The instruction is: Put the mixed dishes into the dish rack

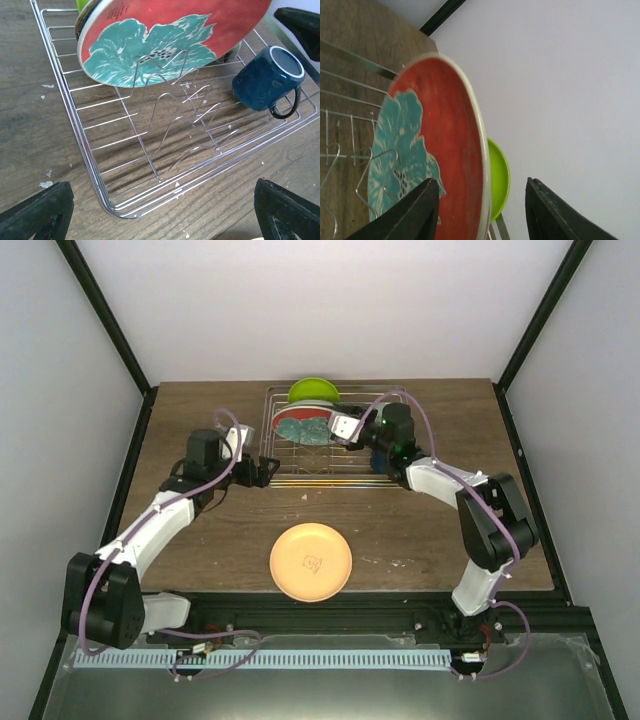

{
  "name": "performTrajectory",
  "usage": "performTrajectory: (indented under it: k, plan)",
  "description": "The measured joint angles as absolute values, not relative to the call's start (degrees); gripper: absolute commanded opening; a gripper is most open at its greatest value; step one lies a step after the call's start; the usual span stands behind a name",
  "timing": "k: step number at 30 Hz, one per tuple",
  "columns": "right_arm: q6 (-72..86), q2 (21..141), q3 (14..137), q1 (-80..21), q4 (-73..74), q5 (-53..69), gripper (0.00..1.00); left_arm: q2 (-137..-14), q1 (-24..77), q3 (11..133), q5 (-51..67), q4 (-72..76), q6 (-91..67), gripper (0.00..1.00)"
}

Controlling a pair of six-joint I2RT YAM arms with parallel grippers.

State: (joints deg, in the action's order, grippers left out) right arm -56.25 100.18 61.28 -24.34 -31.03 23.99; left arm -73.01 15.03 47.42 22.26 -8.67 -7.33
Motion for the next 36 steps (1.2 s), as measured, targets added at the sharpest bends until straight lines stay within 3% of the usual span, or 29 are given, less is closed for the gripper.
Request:
performTrajectory:
  k: [3,5,11,16,25,36]
  plan:
    - [-55.4,98.8,60.2,-24.6,-31.7,24.3,0.68,-73.0,15.0,46.9,22.3,-8.7,-7.8,1.0]
    - [-55.3,97.3,59.4,-24.9,-30.7,24.9,0.71,-73.0,15.0,46.6,22.3,-8.7,-8.4,1.0]
    - [-53.4,90.9,56.3,-28.5,-27.6,22.2,0.73,-70.6,15.0,44.3,21.6,-8.6,-10.5,1.0]
    - [-46.6,84.1,51.8,-34.0,-25.1,17.1,0.67,-65.3,16.3,41.1,20.5,-8.8,-12.6,1.0]
    - [-13.5,81.7,60.9,-38.7,-4.7,5.6,0.69,-64.0,26.5,37.8,15.6,-12.6,-20.1,1.0]
    - [16.4,74.9,54.1,-39.5,19.6,-2.2,0.7,-61.3,39.0,28.0,5.0,-19.9,-30.7,1.0]
